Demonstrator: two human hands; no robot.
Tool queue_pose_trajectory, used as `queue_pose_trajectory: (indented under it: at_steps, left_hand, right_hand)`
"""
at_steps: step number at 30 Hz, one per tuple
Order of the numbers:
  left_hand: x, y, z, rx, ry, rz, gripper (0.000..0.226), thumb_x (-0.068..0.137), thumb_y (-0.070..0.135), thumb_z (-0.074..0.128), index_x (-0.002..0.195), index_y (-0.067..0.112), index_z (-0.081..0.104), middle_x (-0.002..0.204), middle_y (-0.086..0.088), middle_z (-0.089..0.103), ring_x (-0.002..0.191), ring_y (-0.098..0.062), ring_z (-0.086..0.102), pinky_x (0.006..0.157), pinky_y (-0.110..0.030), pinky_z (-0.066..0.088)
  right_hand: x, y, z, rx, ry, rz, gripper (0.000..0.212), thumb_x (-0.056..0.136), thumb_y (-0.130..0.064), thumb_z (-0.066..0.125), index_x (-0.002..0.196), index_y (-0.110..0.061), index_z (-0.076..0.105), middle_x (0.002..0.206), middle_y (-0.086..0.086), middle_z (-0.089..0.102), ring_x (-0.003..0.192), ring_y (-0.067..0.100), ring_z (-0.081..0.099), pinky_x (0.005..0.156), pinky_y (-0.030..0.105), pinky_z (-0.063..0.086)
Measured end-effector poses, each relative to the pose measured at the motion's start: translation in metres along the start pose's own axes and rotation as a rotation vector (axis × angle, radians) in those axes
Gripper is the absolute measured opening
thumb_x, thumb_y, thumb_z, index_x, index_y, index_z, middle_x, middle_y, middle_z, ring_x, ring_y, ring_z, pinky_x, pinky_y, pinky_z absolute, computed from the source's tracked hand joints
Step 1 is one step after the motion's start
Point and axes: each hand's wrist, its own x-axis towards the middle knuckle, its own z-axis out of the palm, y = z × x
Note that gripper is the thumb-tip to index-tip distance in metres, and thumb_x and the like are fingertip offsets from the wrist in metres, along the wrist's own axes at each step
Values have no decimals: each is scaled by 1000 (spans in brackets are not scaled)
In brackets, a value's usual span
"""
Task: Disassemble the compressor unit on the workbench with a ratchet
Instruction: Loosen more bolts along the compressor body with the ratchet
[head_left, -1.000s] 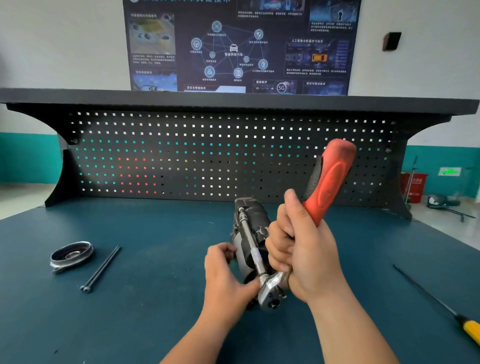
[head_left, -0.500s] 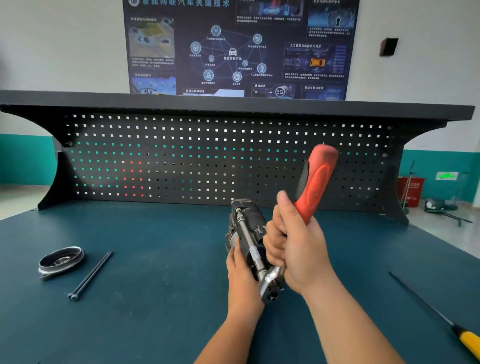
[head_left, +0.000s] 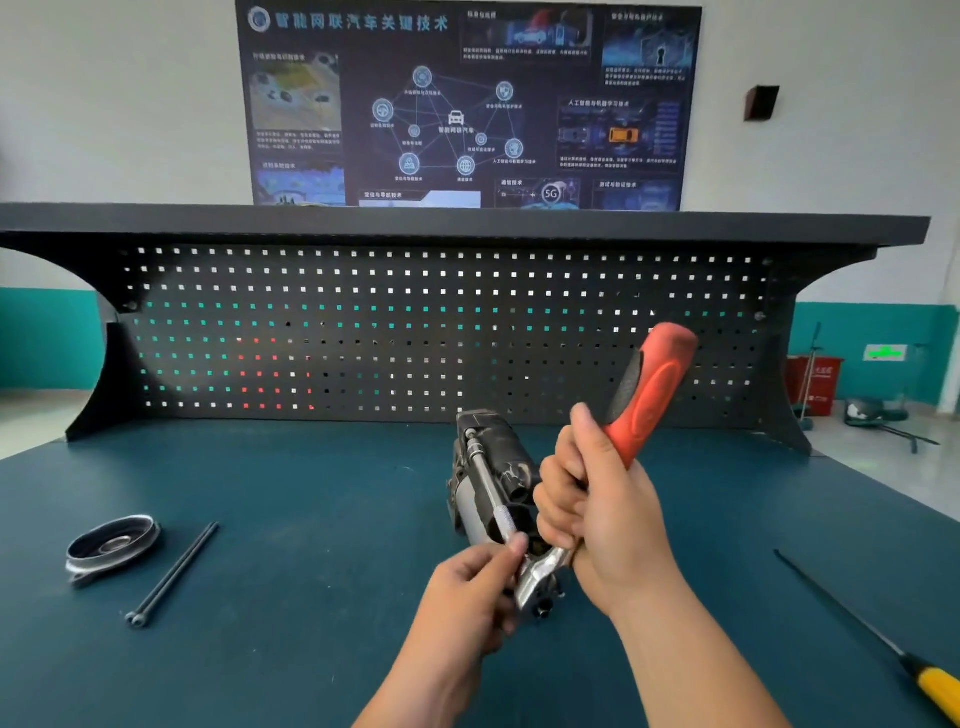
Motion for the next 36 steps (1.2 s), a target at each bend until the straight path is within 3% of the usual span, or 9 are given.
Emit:
queue_pose_trajectory:
  at_steps: [5,7,14,17,20,22,25,29,36]
  left_hand:
    - [-3,4,4,-235,-35,-50,43,84,14,62,42,15,52,39,2,32,28,-4,23,31,-10,14]
    - [-6,6,6,-323,-45,-74,23,75,17,66,55,8,57,39,1,33,28,-4,22,29,-10,15]
    - [-8,7,15,-515,-53,-126,22,62,23,64,56,4,72,40,3,47,27,-1,31,27,-9,16]
    - [-9,6,15,-548,-54,-130,22,64,23,64,58,4,74,42,2,49,28,-1,32,27,-9,16]
    - [-7,4,15,-575,-45,-132,22,64,23,64,62,5,75,46,1,52,29,0,33,29,-10,16]
    - [-7,5,14,-584,-47,-134,22,63,24,64,63,5,76,46,1,52,29,-1,32,29,-10,15]
    - [-7,5,15,-594,-47,-134,22,62,25,66,63,5,76,49,0,52,29,-2,32,29,-10,17]
    - [-7,2,17,-598,-15,-162,24,61,28,67,65,6,76,61,-3,58,38,-4,38,30,-11,28]
    - [-7,-2,17,-552,-42,-98,20,63,28,66,63,9,74,54,0,47,45,-6,37,39,-14,32]
  right_hand:
    - [0,9,-3,83,181,-35,40,88,-18,52,52,-21,33,41,-7,21,33,7,19,34,19,24]
    - [-1,12,-5,188,335,-49,40,90,-15,48,53,-22,34,41,-8,21,33,7,19,33,19,24]
    - [-1,30,-27,624,754,73,34,91,-48,46,73,-20,38,48,-6,34,32,9,30,36,14,27]
    - [2,29,-25,332,739,-62,25,97,-48,40,84,-27,44,78,-6,51,55,11,56,47,26,41]
    - [2,25,-21,-313,596,-272,7,98,-33,39,104,-29,38,110,6,53,88,16,64,75,37,53]
    - [-2,27,-25,-556,497,-364,31,95,-25,45,122,-18,33,122,11,43,105,22,58,92,39,48]
    - [-8,25,-20,-612,380,-415,34,91,-12,55,112,-30,36,98,-9,64,89,6,62,70,6,44]
    - [-14,20,-17,-626,213,-421,41,88,-1,59,97,-35,37,84,-17,66,66,-9,62,53,3,42]
    - [-13,27,-11,-859,226,-506,53,77,-21,71,125,-22,49,103,-13,45,86,-5,55,75,7,41]
